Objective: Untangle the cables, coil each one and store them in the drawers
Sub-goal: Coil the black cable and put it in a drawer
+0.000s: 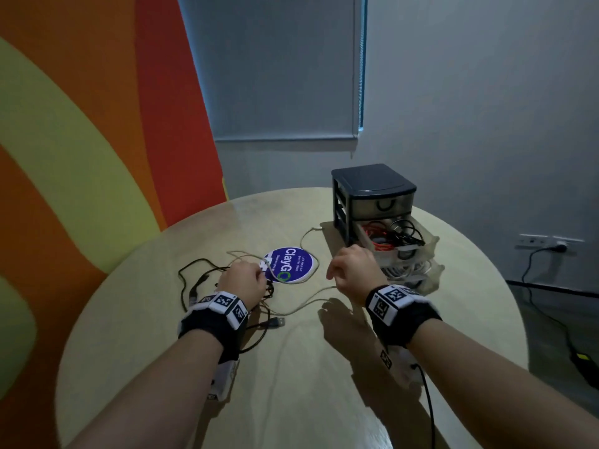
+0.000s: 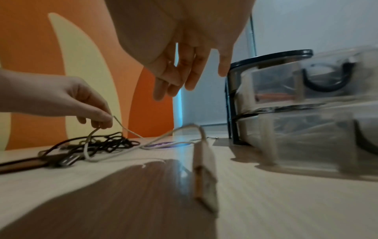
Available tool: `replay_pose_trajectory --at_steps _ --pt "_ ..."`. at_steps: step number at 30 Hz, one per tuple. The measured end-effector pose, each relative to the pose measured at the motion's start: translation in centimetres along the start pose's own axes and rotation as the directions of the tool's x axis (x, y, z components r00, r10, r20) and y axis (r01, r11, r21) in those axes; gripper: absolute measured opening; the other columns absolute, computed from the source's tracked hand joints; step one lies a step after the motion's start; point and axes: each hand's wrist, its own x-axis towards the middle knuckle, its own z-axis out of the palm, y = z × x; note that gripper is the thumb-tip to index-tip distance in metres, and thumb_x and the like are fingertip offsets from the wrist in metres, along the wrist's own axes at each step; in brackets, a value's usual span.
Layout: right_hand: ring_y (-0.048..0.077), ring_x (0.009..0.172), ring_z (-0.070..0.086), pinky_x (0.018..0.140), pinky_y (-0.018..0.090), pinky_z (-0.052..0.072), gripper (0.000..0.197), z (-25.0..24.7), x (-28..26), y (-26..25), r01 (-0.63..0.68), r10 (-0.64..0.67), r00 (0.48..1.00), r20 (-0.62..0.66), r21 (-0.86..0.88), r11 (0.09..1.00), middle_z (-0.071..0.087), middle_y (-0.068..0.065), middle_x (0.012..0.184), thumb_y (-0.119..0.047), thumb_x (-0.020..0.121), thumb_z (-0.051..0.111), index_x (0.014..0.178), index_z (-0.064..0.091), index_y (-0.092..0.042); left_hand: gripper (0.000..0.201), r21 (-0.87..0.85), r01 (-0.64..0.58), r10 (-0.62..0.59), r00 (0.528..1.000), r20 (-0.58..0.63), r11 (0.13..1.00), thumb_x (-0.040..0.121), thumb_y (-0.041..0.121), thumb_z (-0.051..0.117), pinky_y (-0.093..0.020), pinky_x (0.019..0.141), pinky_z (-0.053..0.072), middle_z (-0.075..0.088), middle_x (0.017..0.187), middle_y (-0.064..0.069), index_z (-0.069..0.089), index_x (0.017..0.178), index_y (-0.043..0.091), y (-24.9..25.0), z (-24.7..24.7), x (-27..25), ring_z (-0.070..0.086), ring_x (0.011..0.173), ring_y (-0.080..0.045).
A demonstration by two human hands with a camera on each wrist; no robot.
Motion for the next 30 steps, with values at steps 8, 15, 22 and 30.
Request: replay_pose_trajectory --at_steps 8,15,22,30 --pt "0.021 0.105 0.048 0.091 0.027 0.03 0.024 2.5 -0.4 -2.5 0.104 -0.105 0.992 0.075 0.013 0.994 0.065 0.001 0.102 -0.009 0.085 0.051 0.088 0.074 -0.018 0.04 0.043 0.045 -0.04 0.992 -0.122 0.998 0.086 0.031 0.056 -0.035 0.09 0.039 0.048 0.123 -0.006 0.051 0.121 0.014 -0.9 -0.3 -2.0 0.046 0.114 -0.023" --pt "0.02 0.107 0.047 0.092 0.027 0.033 0.018 3.0 -1.6 -3.7 0.214 -0.21 0.97 0.124 -0.014 0.977 0.063 0.003 0.102 -0.009 0.084 0.057 0.089 0.073 -0.015 0.031 0.159 0.302 -0.334 0.91 0.244 0.94 0.091 0.016 0.046 -0.032 0.095 0.04 0.052 0.127 -0.012 0.051 0.12 0.005 -1.2 0.5 -2.2 0.049 0.118 -0.027" --pt "0.019 0.109 0.046 0.095 0.029 0.032 0.016 3.1 -2.2 -4.4 0.267 -0.255 0.957 0.137 -0.082 0.96 0.063 0.003 0.104 -0.011 0.087 0.057 0.093 0.072 -0.014 0.033 0.263 0.287 -0.353 0.901 0.253 0.921 0.093 0.029 0.043 -0.04 0.1 0.034 0.049 0.126 -0.009 0.056 0.118 0.012 -1.1 0.0 -3.0 0.042 0.12 -0.025" --pt "0.016 0.119 0.041 0.101 0.025 0.026 0.034 3.4 -2.0 -4.7 0.233 -0.231 0.971 0.063 -0.029 0.972 0.051 -0.002 0.127 -0.021 0.091 0.054 0.125 0.053 -0.02 0.047 0.211 0.2 -0.207 0.978 0.011 0.957 0.097 0.038 0.026 -0.042 0.096 0.03 0.061 0.109 -0.007 0.064 0.101 0.01 0.0 -0.9 -3.4 0.046 0.11 -0.022"
